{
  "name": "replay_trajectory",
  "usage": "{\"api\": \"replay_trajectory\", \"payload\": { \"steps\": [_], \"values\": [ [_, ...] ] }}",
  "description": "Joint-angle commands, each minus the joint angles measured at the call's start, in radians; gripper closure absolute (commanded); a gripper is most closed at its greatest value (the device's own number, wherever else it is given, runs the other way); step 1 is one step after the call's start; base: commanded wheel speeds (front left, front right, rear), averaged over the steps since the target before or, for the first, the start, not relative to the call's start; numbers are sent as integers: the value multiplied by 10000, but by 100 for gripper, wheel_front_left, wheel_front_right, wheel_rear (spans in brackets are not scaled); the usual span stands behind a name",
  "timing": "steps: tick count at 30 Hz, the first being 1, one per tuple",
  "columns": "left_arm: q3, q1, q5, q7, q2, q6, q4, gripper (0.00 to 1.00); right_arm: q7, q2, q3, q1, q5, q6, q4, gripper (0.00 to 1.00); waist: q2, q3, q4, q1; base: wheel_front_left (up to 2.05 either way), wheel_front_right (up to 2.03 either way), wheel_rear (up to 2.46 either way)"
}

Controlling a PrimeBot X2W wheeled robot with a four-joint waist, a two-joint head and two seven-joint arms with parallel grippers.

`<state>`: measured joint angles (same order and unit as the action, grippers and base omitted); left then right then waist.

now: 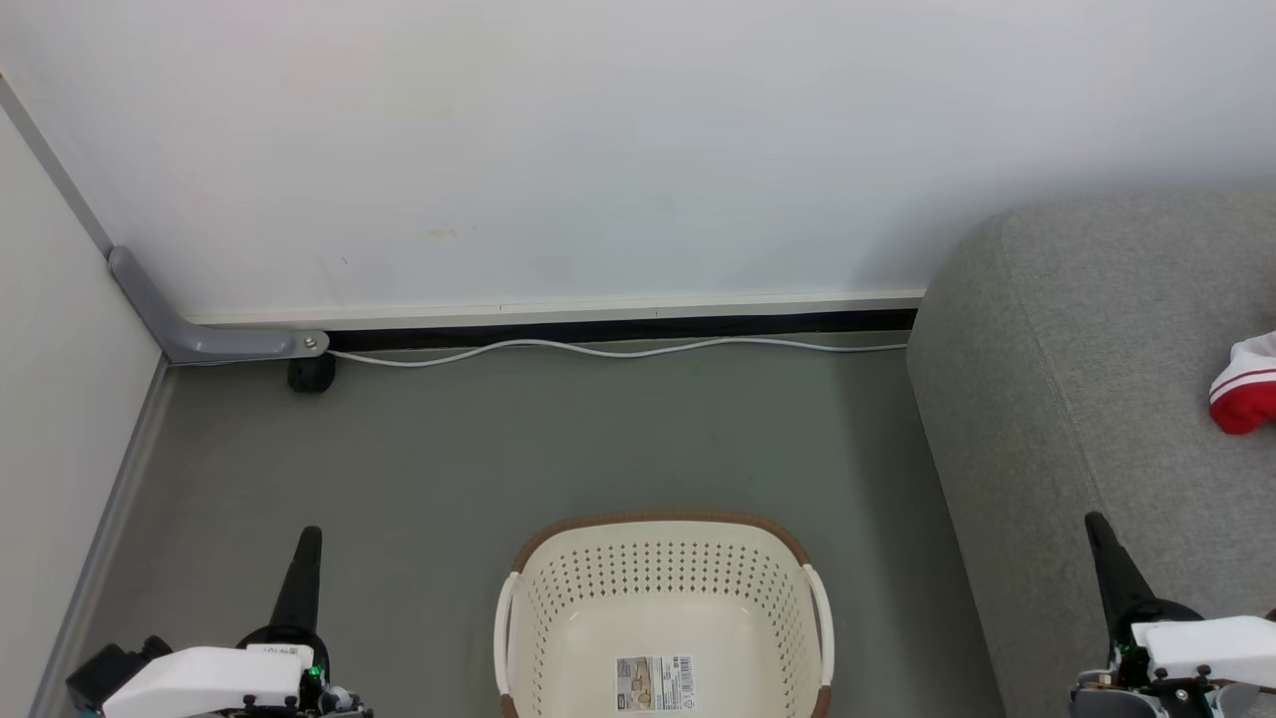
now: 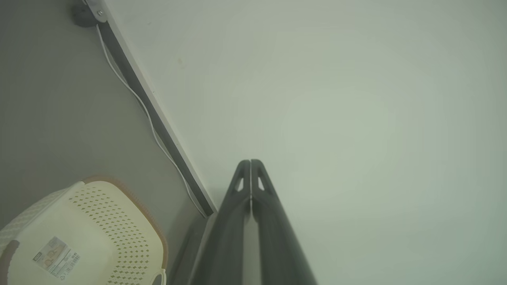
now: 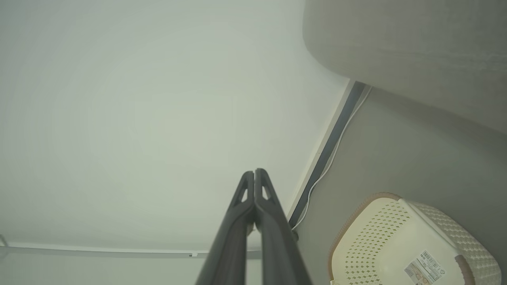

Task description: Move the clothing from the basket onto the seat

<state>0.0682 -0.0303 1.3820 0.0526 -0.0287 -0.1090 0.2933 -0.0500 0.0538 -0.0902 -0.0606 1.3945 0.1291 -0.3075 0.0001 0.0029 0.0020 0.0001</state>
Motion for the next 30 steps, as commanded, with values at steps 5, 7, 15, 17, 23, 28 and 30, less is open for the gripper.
{"api": "replay_trajectory", "payload": {
  "steps": [5,7,15,17,23,28,30],
  "values": [
    [352,-627,789,222,-196,-144,-357,100,-252,34,23,-437,749,14,420,100,-1,0,-6,-1,0,0,0],
    [369,-650,1015,281,-199,-155,-376,100,-311,23,-17,-443,962,14,452,100,-1,0,-8,-1,0,0,0],
    [433,-743,1919,517,-211,-200,-449,100,-546,-19,-178,-465,1812,15,578,100,-1,1,-17,-1,0,0,0],
    [449,-766,2144,576,-214,-211,-468,100,-605,-30,-219,-470,2025,15,610,100,-1,1,-19,-1,0,0,0],
    [458,-778,2265,607,-216,-217,-478,100,-636,-36,-240,-473,2138,16,627,100,-1,1,-20,-1,0,0,0],
    [457,-778,2265,607,-216,-217,-478,100,-635,-36,-239,-473,2138,16,627,100,-1,1,-20,-1,0,0,0],
    [457,-778,2265,607,-216,-217,-478,100,-635,-36,-239,-473,2138,16,627,100,-1,1,-20,-1,0,0,0]
  ]
}}
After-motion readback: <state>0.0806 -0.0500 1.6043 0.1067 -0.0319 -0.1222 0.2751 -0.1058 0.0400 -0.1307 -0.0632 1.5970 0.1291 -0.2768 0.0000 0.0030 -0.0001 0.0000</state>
